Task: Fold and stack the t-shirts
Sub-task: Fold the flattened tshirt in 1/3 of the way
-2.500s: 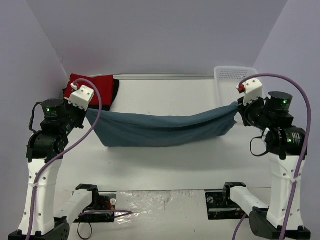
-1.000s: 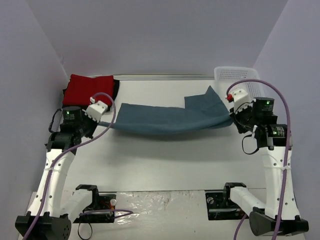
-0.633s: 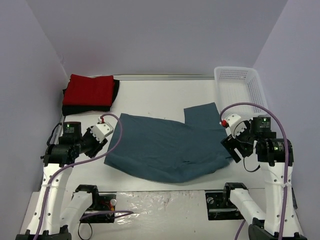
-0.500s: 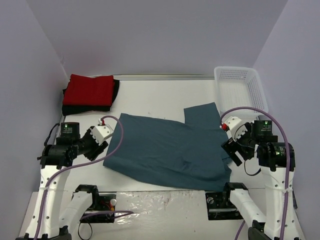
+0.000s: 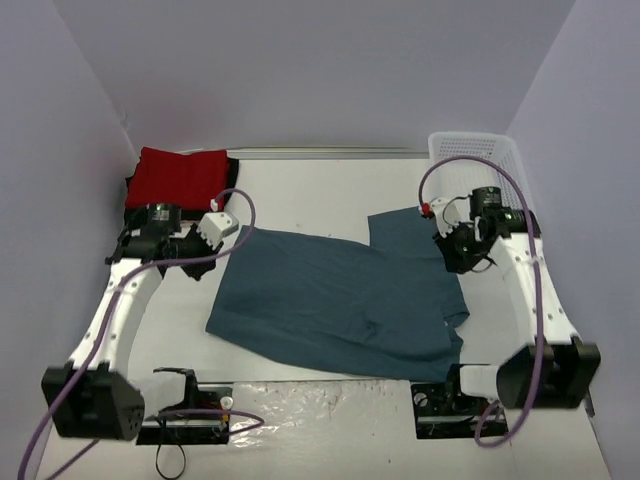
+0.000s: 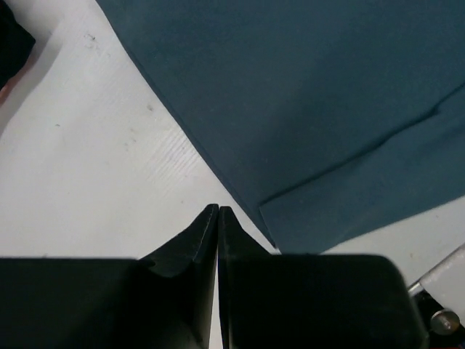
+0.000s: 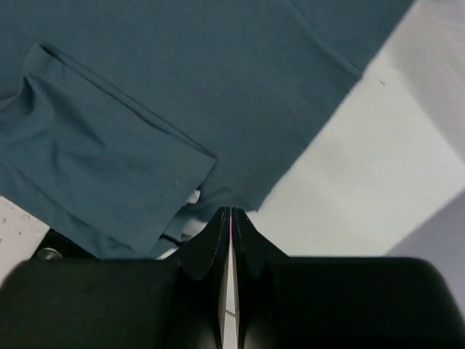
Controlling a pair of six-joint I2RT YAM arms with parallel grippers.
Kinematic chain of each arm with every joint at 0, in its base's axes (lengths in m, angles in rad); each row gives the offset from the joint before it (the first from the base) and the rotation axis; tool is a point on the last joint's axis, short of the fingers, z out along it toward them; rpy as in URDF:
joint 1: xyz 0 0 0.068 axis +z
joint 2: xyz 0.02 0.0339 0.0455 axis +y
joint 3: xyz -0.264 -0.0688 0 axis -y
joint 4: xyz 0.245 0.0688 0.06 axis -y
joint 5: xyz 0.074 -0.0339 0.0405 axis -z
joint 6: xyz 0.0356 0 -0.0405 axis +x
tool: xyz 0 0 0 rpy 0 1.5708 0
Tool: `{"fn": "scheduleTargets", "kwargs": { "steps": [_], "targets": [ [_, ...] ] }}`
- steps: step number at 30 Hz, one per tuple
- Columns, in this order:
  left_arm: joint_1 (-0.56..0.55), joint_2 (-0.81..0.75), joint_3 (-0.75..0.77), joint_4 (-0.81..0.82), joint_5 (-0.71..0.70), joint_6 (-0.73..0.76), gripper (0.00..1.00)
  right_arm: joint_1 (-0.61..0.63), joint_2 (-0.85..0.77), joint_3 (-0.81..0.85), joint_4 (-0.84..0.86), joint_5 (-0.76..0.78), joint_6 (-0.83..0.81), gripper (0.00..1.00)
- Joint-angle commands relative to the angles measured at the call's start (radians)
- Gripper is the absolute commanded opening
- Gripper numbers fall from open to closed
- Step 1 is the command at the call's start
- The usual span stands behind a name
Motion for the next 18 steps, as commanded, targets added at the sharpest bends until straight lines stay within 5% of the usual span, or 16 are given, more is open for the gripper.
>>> {"fn": "scheduleTargets", "kwargs": {
  "steps": [1,8,18],
  "targets": [
    [-0.026,0.139,0.07,0.131,-0.032,-0.064,0.02,0.021,0.182,0.037,0.057,-0.055,0.026,0.0],
    [-0.17,0.363,0.145,0.212,-0.147,-0.092,0.02,0.13,0.404,0.123,0.129,0.04,0.097,0.0],
    [-0.199,0.719,0.323,0.17,-0.172,-0.153,0.02,0.15,0.721,0.305,0.169,0.137,0.172,0.0]
  ]
}}
